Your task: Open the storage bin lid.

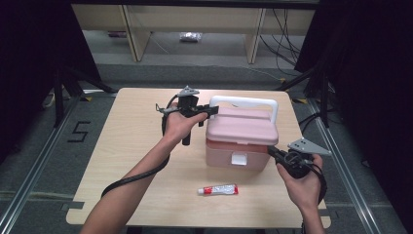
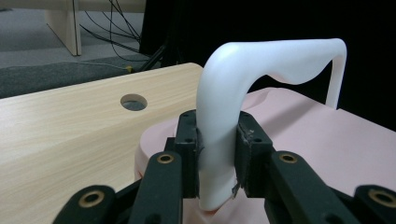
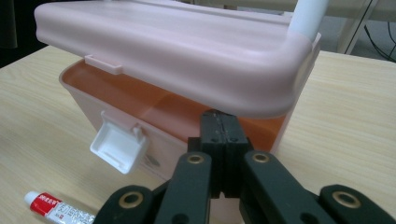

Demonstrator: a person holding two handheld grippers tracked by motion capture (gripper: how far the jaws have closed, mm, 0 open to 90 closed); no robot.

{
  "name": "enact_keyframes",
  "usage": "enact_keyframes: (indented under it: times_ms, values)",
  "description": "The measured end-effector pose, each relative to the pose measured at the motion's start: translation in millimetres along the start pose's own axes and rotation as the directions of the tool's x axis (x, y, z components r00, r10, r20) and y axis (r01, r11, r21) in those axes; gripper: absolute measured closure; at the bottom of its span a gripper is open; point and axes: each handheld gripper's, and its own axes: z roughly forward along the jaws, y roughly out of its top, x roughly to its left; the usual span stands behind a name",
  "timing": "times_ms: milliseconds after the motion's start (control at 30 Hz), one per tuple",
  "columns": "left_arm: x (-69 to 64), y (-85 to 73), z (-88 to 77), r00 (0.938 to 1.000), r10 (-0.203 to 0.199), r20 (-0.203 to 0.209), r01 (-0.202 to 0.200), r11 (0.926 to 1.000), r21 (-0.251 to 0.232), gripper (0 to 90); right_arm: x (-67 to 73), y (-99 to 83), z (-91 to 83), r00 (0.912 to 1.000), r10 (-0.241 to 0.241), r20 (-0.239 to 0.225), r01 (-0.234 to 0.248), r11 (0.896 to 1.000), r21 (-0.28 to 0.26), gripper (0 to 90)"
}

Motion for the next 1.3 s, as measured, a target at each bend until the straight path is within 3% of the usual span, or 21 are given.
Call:
enact_keyframes:
  times_ms: [67, 100, 167, 267, 367, 400, 600, 700, 767, 900, 967, 1033, 1133, 1167, 1200, 1233, 1300]
  values:
    - [-1.2, 0.7, -0.8, 0.9997, 0.021, -0.010, -0.021, 0.9998, -0.002, 70.1, 0.0, 0.0, 0.8, 1.0000, -0.004, 0.005, 0.005, 1.000, -0.017, 90.0]
    - [-1.9, 1.1, -1.3, 0.9996, 0.028, -0.009, -0.028, 0.9996, -0.006, 67.9, 3.1, 0.0, -0.5, 0.9996, 0.027, 0.010, -0.027, 1.000, -0.004, 90.0]
    - [-3.4, 1.8, -2.8, 0.9986, 0.052, -0.010, -0.053, 0.9984, -0.018, 63.6, 0.0, 0.8, 1.0, 0.9998, -0.018, 0.010, 0.018, 0.999, -0.029, 90.0]
    - [-5.6, 2.6, -7.9, 0.9965, 0.080, -0.025, -0.080, 0.9959, -0.041, 59.6, -0.8, 2.2, -0.1, 0.9992, -0.030, 0.027, 0.031, 0.999, -0.033, 90.0]
    - [-7.9, 4.0, -14.9, 0.9937, 0.105, -0.038, -0.107, 0.9924, -0.060, 58.4, 2.2, 2.9, -0.1, 0.9999, 0.013, 0.010, -0.013, 1.000, -0.028, 90.0]
    - [-8.7, 4.5, -18.1, 0.9921, 0.119, -0.041, -0.121, 0.9906, -0.063, 59.6, 0.7, 3.6, 0.3, 0.9998, -0.010, 0.015, 0.010, 0.999, -0.030, 90.0]
    - [-14.4, 8.3, -40.6, 0.9882, 0.148, -0.039, -0.152, 0.9807, -0.123, 68.4, 0.3, 4.2, 0.7, 0.9996, -0.019, 0.022, 0.020, 0.999, -0.044, 90.0]
    - [-17.9, 5.8, -49.4, 0.9844, 0.173, -0.035, -0.176, 0.9767, -0.123, 74.4, 2.6, 6.0, -1.0, 0.9994, 0.009, 0.033, -0.008, 0.999, -0.034, 90.0]
    - [-19.3, 2.4, -54.2, 0.9815, 0.189, -0.031, -0.191, 0.9743, -0.120, 78.0, -0.2, 6.9, 0.2, 0.9990, -0.030, 0.032, 0.031, 0.998, -0.052, 90.0]
    - [-19.7, -4.7, -62.6, 0.9792, 0.201, -0.026, -0.203, 0.9720, -0.119, 83.7, -0.2, 7.8, 0.6, 0.9988, -0.033, 0.036, 0.035, 0.998, -0.054, 90.0]
    - [-20.1, -9.0, -65.1, 0.9781, 0.207, -0.022, -0.208, 0.9716, -0.113, 85.7, 2.6, 7.8, 0.3, 0.9995, 0.005, 0.031, -0.003, 0.999, -0.046, 90.0]
    - [-21.0, -13.9, -67.7, 0.9774, 0.211, -0.015, -0.211, 0.9714, -0.109, 87.0, 0.2, 8.8, 0.6, 0.9990, -0.025, 0.036, 0.027, 0.998, -0.052, 90.0]
    - [-22.3, -19.2, -71.5, 0.9769, 0.213, -0.008, -0.213, 0.9701, -0.117, 88.5, 2.6, 10.1, 1.0, 0.9992, 0.005, 0.040, -0.003, 0.999, -0.049, 90.0]
    - [-22.9, -21.0, -73.2, 0.9768, 0.214, -0.006, -0.213, 0.9695, -0.120, 88.7, 0.7, 10.9, 1.3, 0.9989, -0.024, 0.041, 0.026, 0.998, -0.056, 90.0]
    - [-23.5, -22.9, -75.0, 0.9748, 0.223, -0.004, -0.222, 0.9668, -0.127, 88.8, 0.4, 11.7, 0.8, 0.9985, -0.032, 0.044, 0.034, 0.998, -0.051, 90.0]
    - [-24.2, -24.6, -76.5, 0.9729, 0.231, -0.002, -0.230, 0.9639, -0.135, 89.0, 1.9, 12.5, -0.3, 0.9990, -0.009, 0.044, 0.011, 0.999, -0.038, 90.0]
    - [-26.4, -28.0, -78.2, 0.9688, 0.248, 0.006, -0.244, 0.9593, -0.142, 89.0, 0.6, 13.4, 1.0, 0.9986, -0.022, 0.049, 0.025, 0.998, -0.054, 90.0]
